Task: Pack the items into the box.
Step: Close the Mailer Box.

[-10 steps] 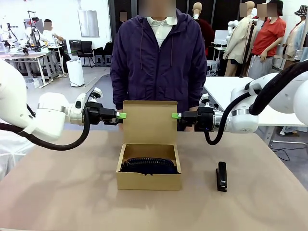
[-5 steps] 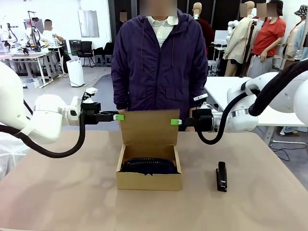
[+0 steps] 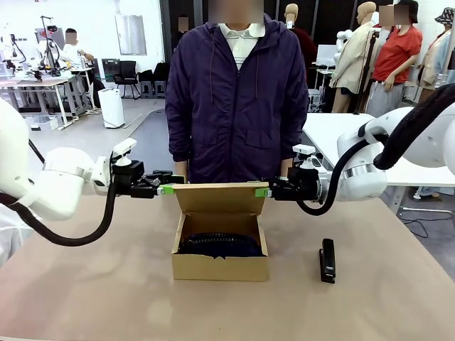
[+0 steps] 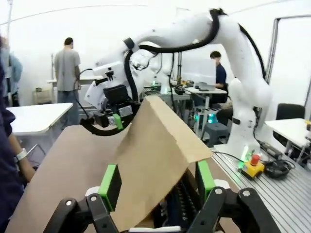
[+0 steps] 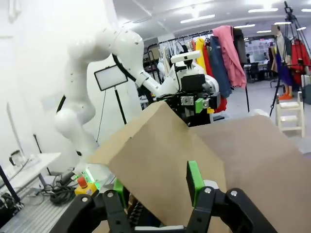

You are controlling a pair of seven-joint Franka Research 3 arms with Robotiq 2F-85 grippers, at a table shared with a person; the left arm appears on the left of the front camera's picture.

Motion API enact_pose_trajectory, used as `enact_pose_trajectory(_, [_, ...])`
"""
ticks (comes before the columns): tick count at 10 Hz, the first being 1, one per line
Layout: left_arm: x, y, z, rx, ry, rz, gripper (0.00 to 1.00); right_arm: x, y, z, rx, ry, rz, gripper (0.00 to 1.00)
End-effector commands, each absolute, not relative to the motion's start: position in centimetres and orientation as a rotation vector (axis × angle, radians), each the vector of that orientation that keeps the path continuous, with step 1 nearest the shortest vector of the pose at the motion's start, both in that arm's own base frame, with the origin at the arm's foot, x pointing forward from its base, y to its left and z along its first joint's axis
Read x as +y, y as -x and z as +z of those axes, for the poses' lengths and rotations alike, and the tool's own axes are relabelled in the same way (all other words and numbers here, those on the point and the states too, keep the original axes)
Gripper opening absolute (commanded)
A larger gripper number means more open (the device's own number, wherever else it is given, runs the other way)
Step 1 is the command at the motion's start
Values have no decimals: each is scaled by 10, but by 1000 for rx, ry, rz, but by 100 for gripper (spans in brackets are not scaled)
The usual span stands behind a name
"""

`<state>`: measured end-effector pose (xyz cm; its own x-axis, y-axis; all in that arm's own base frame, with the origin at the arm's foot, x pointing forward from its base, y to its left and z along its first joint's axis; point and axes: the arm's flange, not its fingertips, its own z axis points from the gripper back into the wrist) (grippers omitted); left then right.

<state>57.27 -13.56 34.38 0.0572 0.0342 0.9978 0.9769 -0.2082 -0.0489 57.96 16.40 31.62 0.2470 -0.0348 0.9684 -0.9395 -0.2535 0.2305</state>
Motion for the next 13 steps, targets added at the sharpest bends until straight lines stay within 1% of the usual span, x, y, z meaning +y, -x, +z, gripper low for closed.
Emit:
enact_pose_trajectory(1, [-129, -566, 336, -1106, 1407, -1360, 80, 168, -560, 310, -956, -1470, 1266, 62])
enact_pose_trajectory(2, [-129, -565, 333, -1099, 1392, -1370, 80, 167, -557, 306, -970, -1449, 1299, 62])
enact_pose_trajectory(3, [-129, -565, 331, -1083, 1399, -1365, 100, 165, -553, 304, -968, -1437, 1337, 62])
enact_pose_trajectory(4, [-128, -565, 329, -1076, 1389, -1365, 100, 163, -549, 304, -946, -1425, 1361, 100])
enact_pose_trajectory(6, [-112, -563, 331, -1098, 1356, -1364, 100, 148, -543, 306, -919, -1370, 1385, 100])
enact_pose_trajectory(8, [-74, -557, 335, -1092, 1301, -1323, 100, 113, -538, 307, -912, -1311, 1387, 100])
enact_pose_trajectory(9, [-57, -550, 340, -1091, 1280, -1326, 100, 101, -537, 310, -945, -1274, 1349, 100])
enact_pose_trajectory(10, [-49, -545, 348, -1123, 1239, -1328, 100, 96, -537, 316, -1011, -1262, 1328, 100])
enact_pose_trajectory(11, [-55, -540, 353, -1162, 1228, -1363, 100, 105, -539, 321, -1079, -1269, 1284, 100])
enact_pose_trajectory(12, [-71, -540, 353, -1167, 1165, -1395, 100, 126, -542, 322, -1077, -1246, 1303, 100])
enact_pose_trajectory(13, [-88, -540, 350, -1159, 1147, -1428, 100, 148, -544, 320, -1066, -1216, 1340, 100])
